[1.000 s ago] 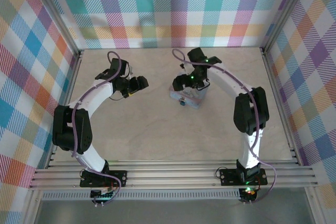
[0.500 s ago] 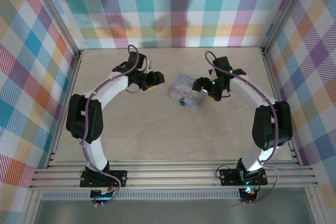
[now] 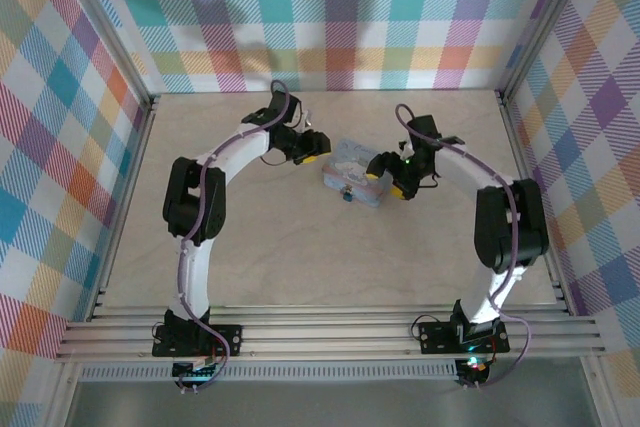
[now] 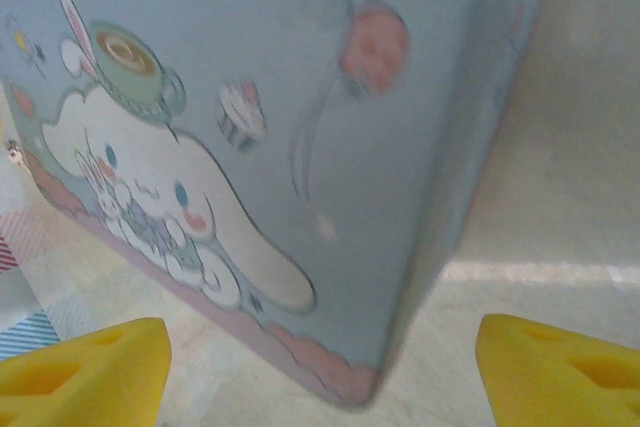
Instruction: Unlock a padlock with a key
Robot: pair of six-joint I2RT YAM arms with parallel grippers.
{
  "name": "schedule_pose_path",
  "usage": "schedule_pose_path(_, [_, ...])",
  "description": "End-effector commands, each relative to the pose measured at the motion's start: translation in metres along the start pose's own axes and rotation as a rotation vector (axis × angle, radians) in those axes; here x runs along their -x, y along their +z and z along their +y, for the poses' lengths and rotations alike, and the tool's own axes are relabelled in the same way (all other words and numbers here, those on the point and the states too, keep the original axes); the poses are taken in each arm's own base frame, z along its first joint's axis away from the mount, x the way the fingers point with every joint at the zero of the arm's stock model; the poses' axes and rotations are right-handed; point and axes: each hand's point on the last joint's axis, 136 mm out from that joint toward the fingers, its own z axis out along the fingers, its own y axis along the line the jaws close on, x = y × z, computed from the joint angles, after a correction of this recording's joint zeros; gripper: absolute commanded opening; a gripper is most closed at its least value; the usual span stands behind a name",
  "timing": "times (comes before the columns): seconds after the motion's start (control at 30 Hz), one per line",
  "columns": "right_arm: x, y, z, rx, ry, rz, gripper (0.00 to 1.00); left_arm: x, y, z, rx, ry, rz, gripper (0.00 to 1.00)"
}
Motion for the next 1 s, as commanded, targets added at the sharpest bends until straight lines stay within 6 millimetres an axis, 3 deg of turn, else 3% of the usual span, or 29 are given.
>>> schedule_pose_path(0.0, [0.008,0.009,0.012,0.011,-0.041,0.046,0.79,-0.009,0.008,-0.008,-0.031,0.012,0.056,0.48])
schedule_pose_path(0.3, [0.016,0.036,0.050,0.043,-0.157,0.148,0.76,-0.022,-0.002,0.005,0.027,0.002,0.045,0.42])
schedule_pose_path(0.67, [0.008,0.067,0.101,0.079,-0.273,0.221,0.75,-0.043,-0.033,0.055,0.201,-0.095,-0.035,0.40])
schedule_pose_path(0.8, [0.009,0.065,0.110,0.102,-0.264,0.219,0.78,-0.040,-0.050,0.069,0.292,-0.122,-0.078,0.48])
schedule_pose_path(0.97, [0.013,0.049,0.116,0.094,-0.275,0.176,0.86,-0.031,-0.080,0.087,0.410,-0.161,-0.151,0.57])
